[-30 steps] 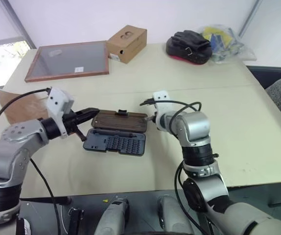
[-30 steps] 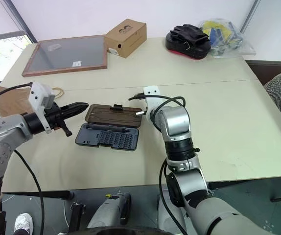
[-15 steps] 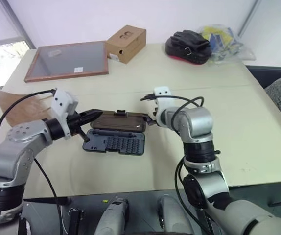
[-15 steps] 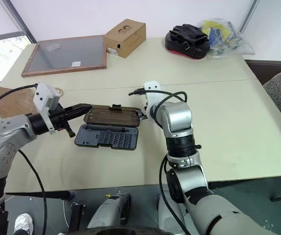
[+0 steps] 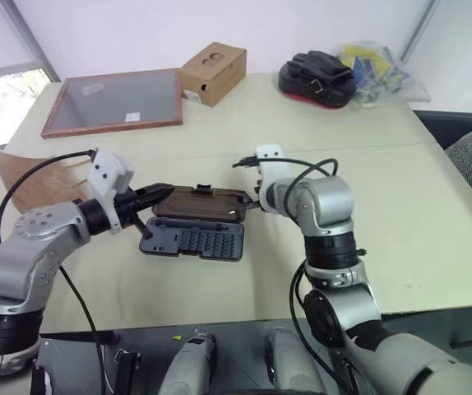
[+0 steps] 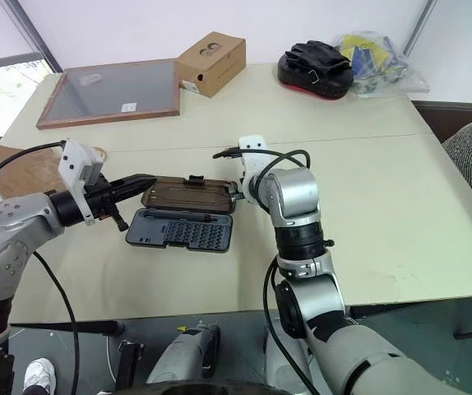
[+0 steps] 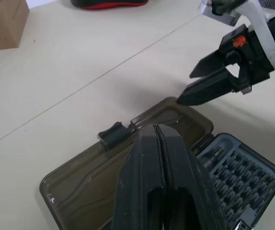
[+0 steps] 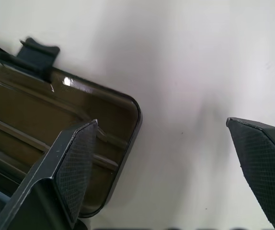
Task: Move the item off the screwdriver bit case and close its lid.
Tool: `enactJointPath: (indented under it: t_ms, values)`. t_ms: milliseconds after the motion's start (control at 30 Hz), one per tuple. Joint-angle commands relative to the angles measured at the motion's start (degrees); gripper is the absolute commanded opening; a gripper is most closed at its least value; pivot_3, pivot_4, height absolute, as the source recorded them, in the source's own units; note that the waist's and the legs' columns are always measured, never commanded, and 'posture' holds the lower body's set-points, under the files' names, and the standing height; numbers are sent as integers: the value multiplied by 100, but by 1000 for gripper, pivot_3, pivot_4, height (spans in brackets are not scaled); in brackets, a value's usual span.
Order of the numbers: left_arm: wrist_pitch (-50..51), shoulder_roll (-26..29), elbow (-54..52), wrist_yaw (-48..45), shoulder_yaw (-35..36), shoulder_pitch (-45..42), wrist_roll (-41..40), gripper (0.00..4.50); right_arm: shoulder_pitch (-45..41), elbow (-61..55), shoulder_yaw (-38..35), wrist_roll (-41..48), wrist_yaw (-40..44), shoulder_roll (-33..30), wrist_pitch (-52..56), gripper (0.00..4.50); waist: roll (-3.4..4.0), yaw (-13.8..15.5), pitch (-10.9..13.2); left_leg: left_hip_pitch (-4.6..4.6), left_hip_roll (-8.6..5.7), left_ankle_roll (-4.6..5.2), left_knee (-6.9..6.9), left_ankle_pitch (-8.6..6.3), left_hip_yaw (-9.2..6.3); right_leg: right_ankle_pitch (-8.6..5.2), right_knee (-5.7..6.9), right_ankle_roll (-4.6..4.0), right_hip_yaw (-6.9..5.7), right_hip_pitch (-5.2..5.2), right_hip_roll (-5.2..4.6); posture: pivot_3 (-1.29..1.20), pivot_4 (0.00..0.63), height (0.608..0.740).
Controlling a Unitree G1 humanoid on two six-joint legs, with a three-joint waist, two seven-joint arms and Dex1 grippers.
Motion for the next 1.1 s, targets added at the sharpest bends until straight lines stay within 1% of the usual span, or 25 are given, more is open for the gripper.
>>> enactJointPath:
  t_ms: [33, 100, 133, 333, 700, 867, 1000, 1100]
  values:
    - [-99, 39, -146, 6, 82, 7, 28, 0, 38, -67, 119, 34, -28, 56, -66, 4243, 0, -1, 0, 0, 0, 0, 0, 0, 0, 0, 0, 0, 0, 0, 0, 0, 150, 740]
    - [-102, 47, -140, 6, 76, -5, 36, 0, 85, -66, 174, 42, -34, 71, -65, 3695, 0, -4, 0, 0, 0, 0, 0, 0, 0, 0, 0, 0, 0, 0, 0, 0, 150, 740]
    - [-101, 48, -144, 9, 76, -7, 37, 0, 105, -67, 200, 45, -32, 73, -68, 3235, 0, -4, 0, 0, 0, 0, 0, 0, 0, 0, 0, 0, 0, 0, 0, 0, 150, 740]
    - [-110, 32, -203, 47, 77, 23, 41, 0, 191, -39, 339, 25, -38, 11, -134, 40, -4, 3, -4, 1, 0, 0, 0, 0, 0, 0, 0, 0, 0, 1, 0, 0, 150, 740]
    - [-155, 13, -221, 103, 83, 55, 52, 0, 213, -76, 513, 84, 11, -166, -107, 40, -8, 10, -6, 8, -1, 0, 0, 0, -1, 0, -2, 0, 0, 11, 0, 0, 150, 740]
    - [-157, 8, -220, 117, 75, 38, 50, 0, 285, -122, 448, 29, -7, -400, -91, 40, -8, 24, -6, 8, -1, 0, 0, 0, -1, 0, -2, 0, 0, 11, 0, 0, 150, 740]
    - [-168, -1, -198, 124, 24, 1, 78, 0, 299, -130, 122, -115, -172, -716, -141, 40, -9, 84, -7, 8, -3, 0, 2, 0, -2, 1, -3, 1, -1, 17, -4, 0, 150, 740]
    - [-180, -3, -167, 106, -16, -31, 99, 0, 296, -237, -203, -179, -285, -920, 7, 40, -9, 185, -7, 7, -5, 0, 4, 0, 0, 4, -10, 7, -1, 20, -5, 0, 150, 740]
